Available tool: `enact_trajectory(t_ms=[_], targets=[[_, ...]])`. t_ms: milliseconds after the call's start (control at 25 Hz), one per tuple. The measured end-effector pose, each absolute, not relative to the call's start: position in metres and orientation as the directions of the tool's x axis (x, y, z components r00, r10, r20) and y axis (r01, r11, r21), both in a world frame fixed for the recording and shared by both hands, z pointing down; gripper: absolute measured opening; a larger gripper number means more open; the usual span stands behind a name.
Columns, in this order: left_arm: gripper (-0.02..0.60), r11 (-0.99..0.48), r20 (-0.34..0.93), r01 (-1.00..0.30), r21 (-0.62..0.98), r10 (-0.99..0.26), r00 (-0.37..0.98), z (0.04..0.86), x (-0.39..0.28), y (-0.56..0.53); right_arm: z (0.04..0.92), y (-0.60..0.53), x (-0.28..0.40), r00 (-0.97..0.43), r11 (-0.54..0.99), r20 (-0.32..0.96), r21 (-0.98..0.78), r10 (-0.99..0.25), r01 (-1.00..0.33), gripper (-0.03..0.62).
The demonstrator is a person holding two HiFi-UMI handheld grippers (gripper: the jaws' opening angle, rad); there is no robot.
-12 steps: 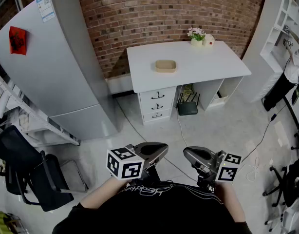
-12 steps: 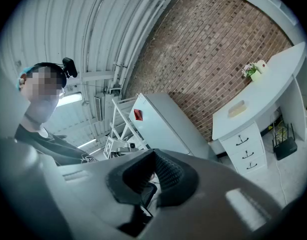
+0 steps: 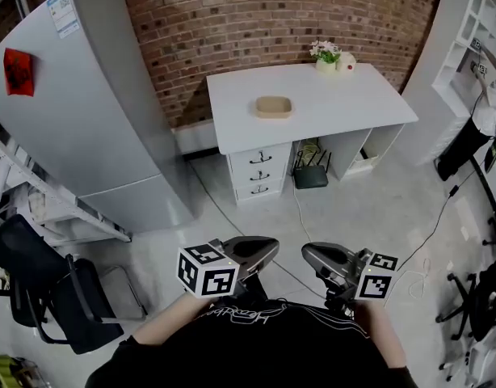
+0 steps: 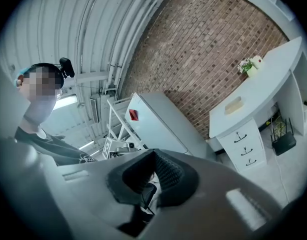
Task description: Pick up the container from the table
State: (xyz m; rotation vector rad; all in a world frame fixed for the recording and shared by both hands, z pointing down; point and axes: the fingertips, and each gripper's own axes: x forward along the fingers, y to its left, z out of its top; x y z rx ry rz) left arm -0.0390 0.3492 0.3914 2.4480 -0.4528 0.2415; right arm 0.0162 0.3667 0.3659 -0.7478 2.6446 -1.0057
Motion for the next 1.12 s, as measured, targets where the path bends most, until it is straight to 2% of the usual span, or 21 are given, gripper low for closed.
enact_trajectory(t_ms=[280, 1120], targets=[[0.003, -0.724, 0.309, -0.391, 0.568, -0.253, 0.917, 0.399, -0.049, 0.320, 0.373, 0.340, 0.009, -0.848, 0.610, -0.044, -0.714, -0.529, -0.343, 0.003], [0.003, -0.632, 0.337, -0.406, 0.659, -0.234, 0.912, 0.437, -0.084, 0.134, 0.410, 0.157, -0.025, -0.838, 0.494, 0.020, -0.800, -0.546, -0.341, 0.003]])
